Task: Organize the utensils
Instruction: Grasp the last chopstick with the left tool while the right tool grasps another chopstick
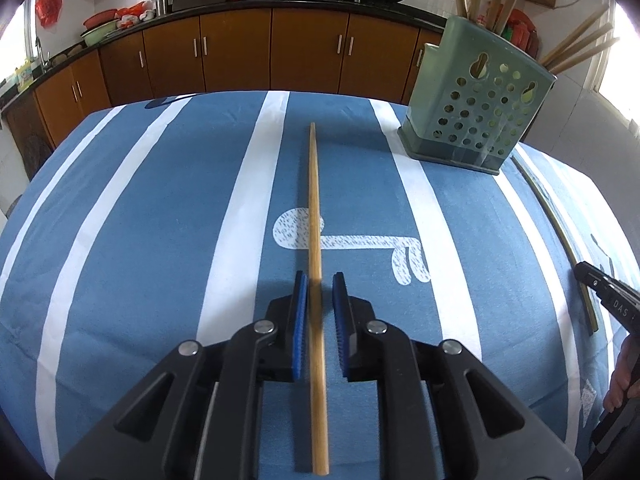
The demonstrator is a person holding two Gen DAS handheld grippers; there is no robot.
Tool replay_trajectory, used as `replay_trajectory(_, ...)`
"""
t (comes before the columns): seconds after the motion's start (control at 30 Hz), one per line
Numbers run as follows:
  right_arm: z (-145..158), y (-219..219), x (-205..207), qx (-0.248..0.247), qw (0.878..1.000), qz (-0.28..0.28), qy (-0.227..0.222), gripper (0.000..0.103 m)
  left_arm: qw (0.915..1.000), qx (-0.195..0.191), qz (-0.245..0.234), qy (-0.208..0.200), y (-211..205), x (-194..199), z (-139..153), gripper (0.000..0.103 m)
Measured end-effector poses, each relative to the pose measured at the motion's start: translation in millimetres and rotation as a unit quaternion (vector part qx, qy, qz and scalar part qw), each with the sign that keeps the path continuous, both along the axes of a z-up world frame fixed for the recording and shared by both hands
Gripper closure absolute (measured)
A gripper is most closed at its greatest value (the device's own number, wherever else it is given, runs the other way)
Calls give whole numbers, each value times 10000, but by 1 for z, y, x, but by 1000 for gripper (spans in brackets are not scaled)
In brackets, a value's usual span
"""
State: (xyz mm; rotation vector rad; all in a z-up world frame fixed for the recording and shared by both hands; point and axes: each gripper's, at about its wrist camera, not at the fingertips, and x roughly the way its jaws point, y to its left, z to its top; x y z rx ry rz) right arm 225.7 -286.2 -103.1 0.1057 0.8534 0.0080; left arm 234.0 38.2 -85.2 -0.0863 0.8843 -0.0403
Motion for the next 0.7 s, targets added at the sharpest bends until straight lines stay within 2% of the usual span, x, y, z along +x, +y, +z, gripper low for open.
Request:
replay_trajectory(0.17,0,1,0,19,10000,31,0,92,10000,-55,7,-3,0,0,0,88)
replay_trajectory(0.33,0,11,1,-161,9997,166,5,79,10000,-77,9,-4,1,0,0,88)
replay_trajectory(0.6,0,11,-1,-190,9997,149,10,79,10000,-74,9,-3,1,0,0,88)
replay_trajectory(0.7,0,10,-5,-208,9997,142,11,79,9999,113,-12,7,-5,-4,0,87)
